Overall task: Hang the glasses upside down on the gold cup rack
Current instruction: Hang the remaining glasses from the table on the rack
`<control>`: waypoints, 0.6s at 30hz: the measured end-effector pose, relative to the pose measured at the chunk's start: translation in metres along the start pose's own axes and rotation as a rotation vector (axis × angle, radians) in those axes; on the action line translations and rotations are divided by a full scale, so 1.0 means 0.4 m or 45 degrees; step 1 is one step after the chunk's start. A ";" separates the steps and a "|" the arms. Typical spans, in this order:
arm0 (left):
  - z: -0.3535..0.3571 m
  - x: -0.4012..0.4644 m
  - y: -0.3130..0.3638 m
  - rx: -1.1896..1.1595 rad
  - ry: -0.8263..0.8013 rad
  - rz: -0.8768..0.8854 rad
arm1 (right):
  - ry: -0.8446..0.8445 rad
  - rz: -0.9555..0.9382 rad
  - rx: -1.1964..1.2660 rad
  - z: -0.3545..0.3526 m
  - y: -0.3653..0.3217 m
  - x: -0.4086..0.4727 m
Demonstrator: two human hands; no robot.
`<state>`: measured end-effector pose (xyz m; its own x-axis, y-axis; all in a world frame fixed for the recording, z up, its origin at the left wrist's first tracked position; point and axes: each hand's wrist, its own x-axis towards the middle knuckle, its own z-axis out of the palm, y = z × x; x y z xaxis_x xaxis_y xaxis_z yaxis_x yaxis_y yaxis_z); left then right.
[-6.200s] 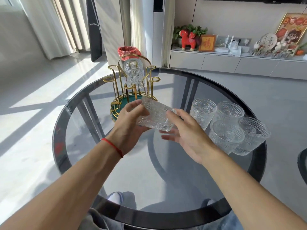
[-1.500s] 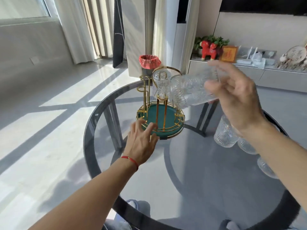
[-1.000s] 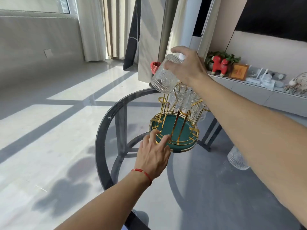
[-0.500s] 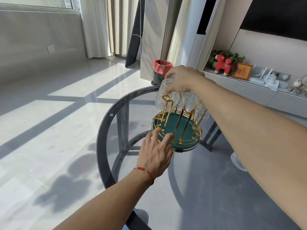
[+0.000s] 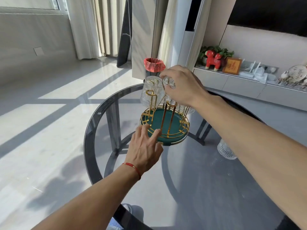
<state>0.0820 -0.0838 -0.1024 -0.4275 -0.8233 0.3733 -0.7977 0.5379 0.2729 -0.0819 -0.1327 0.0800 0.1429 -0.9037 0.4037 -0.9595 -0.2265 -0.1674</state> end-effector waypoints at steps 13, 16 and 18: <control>-0.039 -0.046 0.269 -0.394 0.016 0.353 | 0.215 0.167 0.189 0.001 0.103 -0.576; -0.035 -0.062 0.337 -0.558 -0.048 0.265 | 0.357 0.342 0.205 -0.035 0.174 -0.638; -0.036 -0.074 0.369 -0.649 -0.074 0.191 | 0.519 0.473 0.103 -0.069 0.230 -0.666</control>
<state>-0.0170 0.0228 -0.0605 -0.5553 -0.7317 0.3953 -0.4244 0.6581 0.6219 -0.2148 0.0971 -0.0182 -0.3223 -0.7178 0.6171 -0.9035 0.0389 -0.4267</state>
